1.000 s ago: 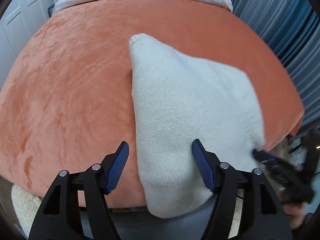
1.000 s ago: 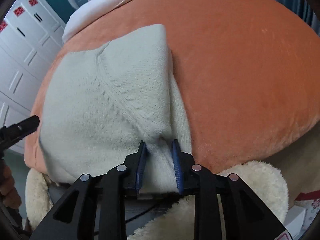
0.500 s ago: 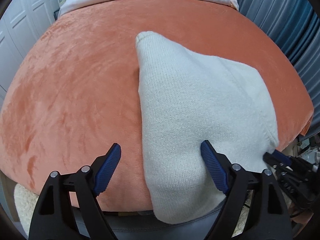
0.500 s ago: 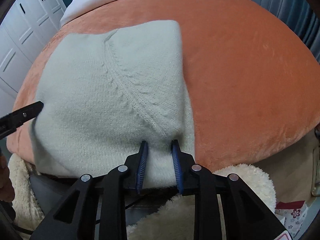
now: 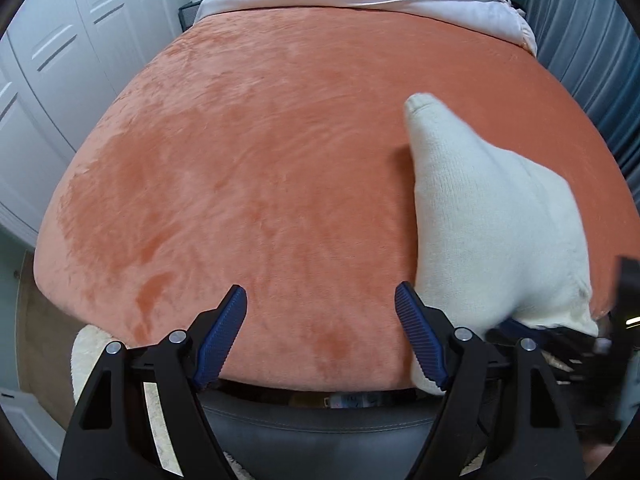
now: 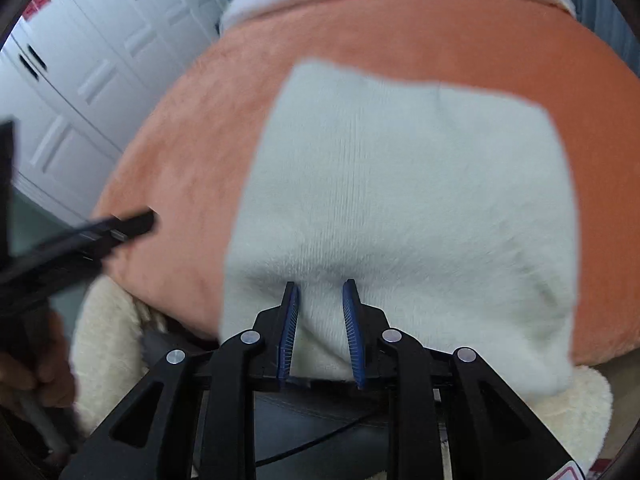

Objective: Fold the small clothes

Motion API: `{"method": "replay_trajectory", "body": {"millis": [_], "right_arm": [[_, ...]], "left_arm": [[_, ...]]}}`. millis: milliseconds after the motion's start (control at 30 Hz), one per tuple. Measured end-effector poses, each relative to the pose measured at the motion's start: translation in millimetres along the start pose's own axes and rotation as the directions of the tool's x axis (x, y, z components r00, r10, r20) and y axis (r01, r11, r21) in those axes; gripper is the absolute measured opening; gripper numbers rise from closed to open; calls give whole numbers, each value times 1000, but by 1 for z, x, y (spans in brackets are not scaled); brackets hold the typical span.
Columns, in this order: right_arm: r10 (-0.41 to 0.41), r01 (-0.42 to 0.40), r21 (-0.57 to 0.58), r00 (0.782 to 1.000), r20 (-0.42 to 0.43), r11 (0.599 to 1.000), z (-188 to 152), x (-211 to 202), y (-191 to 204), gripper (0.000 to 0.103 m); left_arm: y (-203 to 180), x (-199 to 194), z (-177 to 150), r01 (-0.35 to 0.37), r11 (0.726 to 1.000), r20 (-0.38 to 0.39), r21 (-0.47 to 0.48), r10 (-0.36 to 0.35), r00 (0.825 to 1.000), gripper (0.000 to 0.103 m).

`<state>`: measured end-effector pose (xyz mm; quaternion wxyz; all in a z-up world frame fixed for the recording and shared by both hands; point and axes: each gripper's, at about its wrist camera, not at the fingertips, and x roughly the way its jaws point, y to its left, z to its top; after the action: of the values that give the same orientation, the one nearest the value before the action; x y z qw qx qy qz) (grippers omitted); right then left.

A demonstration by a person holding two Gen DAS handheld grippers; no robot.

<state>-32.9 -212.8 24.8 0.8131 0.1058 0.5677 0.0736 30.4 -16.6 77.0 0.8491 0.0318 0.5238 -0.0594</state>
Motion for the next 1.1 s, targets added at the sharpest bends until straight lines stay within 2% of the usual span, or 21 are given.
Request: {"method": "replay_trajectory", "body": {"millis": [33,67,133,233,300,367,433,467,500,533,633,700,833,900,1033,1067,1100], "right_arm": [[-12,12,-16,1000,-5,1000,-4,19,-1,21],[-19,20,-37,999,28,999,-5,21,2,20],[-32,33,-45,999,18,998,-4,1,5,19],[3,-5,28,997,76,1000,1,-34,-12,19],[-26,15,85,991,131,996,0,-61,-33,19],[-84,61,154,985,150,986,-3,-76,-56,19],[-177,155,193,979,104,969,-9,-65,-78,19],[-239,225,201,970,49,953,-14,-48,-91,15],[-246,242,188,969,0,952,-20,-24,-104,15],[-235,232,189,972,-7,954,-26,-9,-111,15],[-232,227,199,973,0,953,-21,-22,-109,15],[-205,193,220,978,32,956,-19,-39,-108,18],[-171,143,247,981,93,958,-24,-63,-110,34],[-143,108,274,983,112,956,-27,-66,-117,51],[-143,104,324,985,99,940,-36,-51,-126,56],[-137,101,327,987,89,940,-36,-45,-128,49],[-137,107,324,988,73,940,-37,-39,-129,21]], "left_arm": [[1,0,0,6,1000,-3,-3,-6,1000,74],[0,-1,0,14,1000,-3,0,-14,1000,74],[-4,-2,0,27,1000,-1,11,-27,1000,74],[-21,-2,1,81,996,-7,30,-81,997,74],[-37,0,2,124,991,-14,53,-123,992,74],[-58,4,0,146,985,-25,95,-145,989,74],[-77,19,-5,145,979,-58,142,-138,989,74],[-83,28,-7,143,978,-79,155,-132,988,78],[-87,35,-10,152,977,-95,152,-139,986,79],[-88,36,-10,144,980,-86,138,-133,987,79],[-90,28,-6,104,983,-64,151,-95,993,79],[-89,21,-2,114,983,-61,144,-106,992,77],[-91,17,-1,122,983,-69,140,-113,991,77],[-93,17,-1,119,982,-69,145,-110,992,77],[-96,18,-2,117,982,-72,151,-107,992,78],[-98,18,-2,113,981,-72,157,-102,992,78],[-99,17,-3,108,981,-71,162,-97,993,78]]}}
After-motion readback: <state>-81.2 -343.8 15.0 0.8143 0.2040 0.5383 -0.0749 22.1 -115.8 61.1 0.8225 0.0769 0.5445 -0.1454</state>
